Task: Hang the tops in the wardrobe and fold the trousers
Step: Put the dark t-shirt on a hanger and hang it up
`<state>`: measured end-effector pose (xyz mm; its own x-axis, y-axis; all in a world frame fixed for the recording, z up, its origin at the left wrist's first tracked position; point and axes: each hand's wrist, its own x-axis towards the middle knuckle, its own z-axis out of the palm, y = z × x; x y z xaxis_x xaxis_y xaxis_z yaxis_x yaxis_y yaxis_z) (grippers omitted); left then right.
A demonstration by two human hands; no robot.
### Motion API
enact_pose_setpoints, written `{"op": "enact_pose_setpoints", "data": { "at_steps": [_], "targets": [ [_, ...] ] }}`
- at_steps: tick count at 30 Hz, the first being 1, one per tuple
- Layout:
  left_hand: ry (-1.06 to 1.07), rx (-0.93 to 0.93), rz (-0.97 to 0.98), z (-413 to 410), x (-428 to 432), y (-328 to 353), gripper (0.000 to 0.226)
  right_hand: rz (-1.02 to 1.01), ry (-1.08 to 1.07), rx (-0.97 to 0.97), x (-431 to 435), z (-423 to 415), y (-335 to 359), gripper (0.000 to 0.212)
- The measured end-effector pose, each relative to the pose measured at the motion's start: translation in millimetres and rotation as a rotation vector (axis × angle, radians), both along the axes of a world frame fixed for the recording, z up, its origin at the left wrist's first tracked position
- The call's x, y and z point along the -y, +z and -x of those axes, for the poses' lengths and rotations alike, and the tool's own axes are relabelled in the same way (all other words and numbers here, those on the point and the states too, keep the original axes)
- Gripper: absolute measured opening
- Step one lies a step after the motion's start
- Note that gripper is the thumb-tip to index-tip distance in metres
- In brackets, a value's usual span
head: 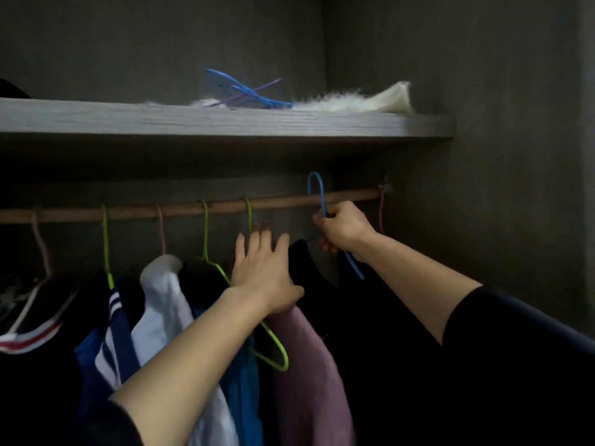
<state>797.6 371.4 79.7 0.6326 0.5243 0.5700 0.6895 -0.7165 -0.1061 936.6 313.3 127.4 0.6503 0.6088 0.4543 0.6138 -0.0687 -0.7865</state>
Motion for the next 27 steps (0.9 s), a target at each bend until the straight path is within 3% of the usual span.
{"op": "enact_pose_setpoints", "data": {
  "at_steps": [5,9,14,17,19,22,24,27],
  "targets": [
    [-0.028,0.040,-0.017,-10.1,-31.9,29.1,0.119,0.011,0.030,-0.026,-53.1,-11.5,5.3,0.020],
    [-0.012,0.011,-0.097,-21.5,-53.8,37.1,0.120,-0.051,0.098,-0.050,-74.9,-22.0,-5.1,0.016],
    [-0.008,0.039,-0.176,-26.8,-68.0,34.2,0.119,0.057,0.276,-0.082,-84.7,-25.7,-19.4,0.011],
    [0.000,0.037,-0.188,-29.1,-67.9,35.0,0.120,0.147,0.304,0.014,-76.4,-28.8,-15.9,0.019],
    [0.006,0.048,-0.207,-30.5,-68.0,34.6,0.121,0.128,0.203,0.146,-63.6,-34.6,-7.7,0.025],
    [0.023,0.050,-0.196,-32.8,-67.0,34.2,0.120,0.068,-0.223,0.456,-28.0,-46.5,4.1,0.019],
    [0.033,0.049,-0.207,-34.5,-66.0,34.2,0.119,0.177,-0.520,0.640,-3.5,-57.1,1.8,0.022],
    [0.019,0.079,-0.220,-36.4,-64.2,32.7,0.117,0.415,-0.711,0.785,8.2,-71.3,-13.5,0.040]
  ]
}}
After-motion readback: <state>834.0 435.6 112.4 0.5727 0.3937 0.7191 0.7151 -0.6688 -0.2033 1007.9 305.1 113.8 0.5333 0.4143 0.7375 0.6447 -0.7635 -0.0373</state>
